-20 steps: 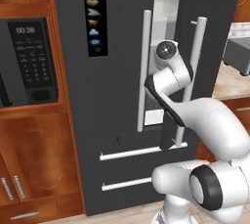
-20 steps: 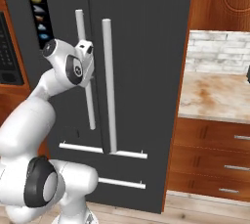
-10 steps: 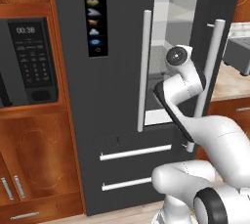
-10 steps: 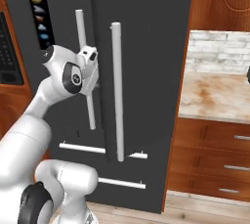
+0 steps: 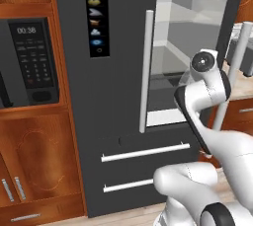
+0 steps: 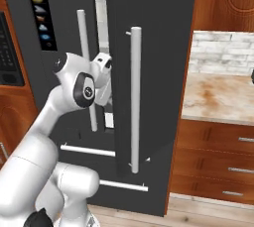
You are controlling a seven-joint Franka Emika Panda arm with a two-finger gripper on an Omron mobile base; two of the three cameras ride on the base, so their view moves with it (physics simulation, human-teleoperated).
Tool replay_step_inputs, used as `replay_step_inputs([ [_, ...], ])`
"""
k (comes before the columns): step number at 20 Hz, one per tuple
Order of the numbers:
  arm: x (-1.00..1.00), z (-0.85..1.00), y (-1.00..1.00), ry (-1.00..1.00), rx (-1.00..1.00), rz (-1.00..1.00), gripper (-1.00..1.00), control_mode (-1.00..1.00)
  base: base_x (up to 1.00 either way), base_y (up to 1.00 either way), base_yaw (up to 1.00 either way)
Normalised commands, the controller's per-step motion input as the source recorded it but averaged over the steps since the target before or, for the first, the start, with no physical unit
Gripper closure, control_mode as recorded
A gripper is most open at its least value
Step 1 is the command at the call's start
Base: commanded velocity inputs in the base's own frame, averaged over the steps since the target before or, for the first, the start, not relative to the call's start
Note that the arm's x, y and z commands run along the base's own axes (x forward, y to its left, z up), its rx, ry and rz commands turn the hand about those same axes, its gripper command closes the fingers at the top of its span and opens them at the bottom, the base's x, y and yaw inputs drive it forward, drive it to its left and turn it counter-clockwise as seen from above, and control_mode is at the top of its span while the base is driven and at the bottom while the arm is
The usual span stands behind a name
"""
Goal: There is a bowl on the dining counter. Grab a lemon wedge from the fridge and place it in the bowl. Then get the liquor bottle and glass cup from the cabinet and place them next to the bowl.
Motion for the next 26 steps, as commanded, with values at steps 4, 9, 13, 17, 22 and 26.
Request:
replay_step_inputs([
  [4,-0.71,0.01,-0.60,0.00,0.00,-0.09,-1.00,-1.00,0.00,0.00,0.00],
  [9,-0.40,0.00,-0.76,0.05,0.01,-0.16,-1.00,-1.00,0.00,0.00,0.00],
  [13,-0.23,0.04,-0.77,0.09,0.01,-0.19,-1.00,-1.00,0.00,0.00,0.00],
  [17,-0.01,0.05,-0.85,0.14,0.01,-0.16,-1.00,-1.00,0.00,0.00,0.00],
  [22,0.00,0.00,-0.88,0.09,0.00,-0.10,-1.00,-1.00,0.00,0.00,0.00],
  [26,0.00,0.00,-0.85,0.01,0.00,-0.03,-1.00,-1.00,0.00,0.00,0.00],
])
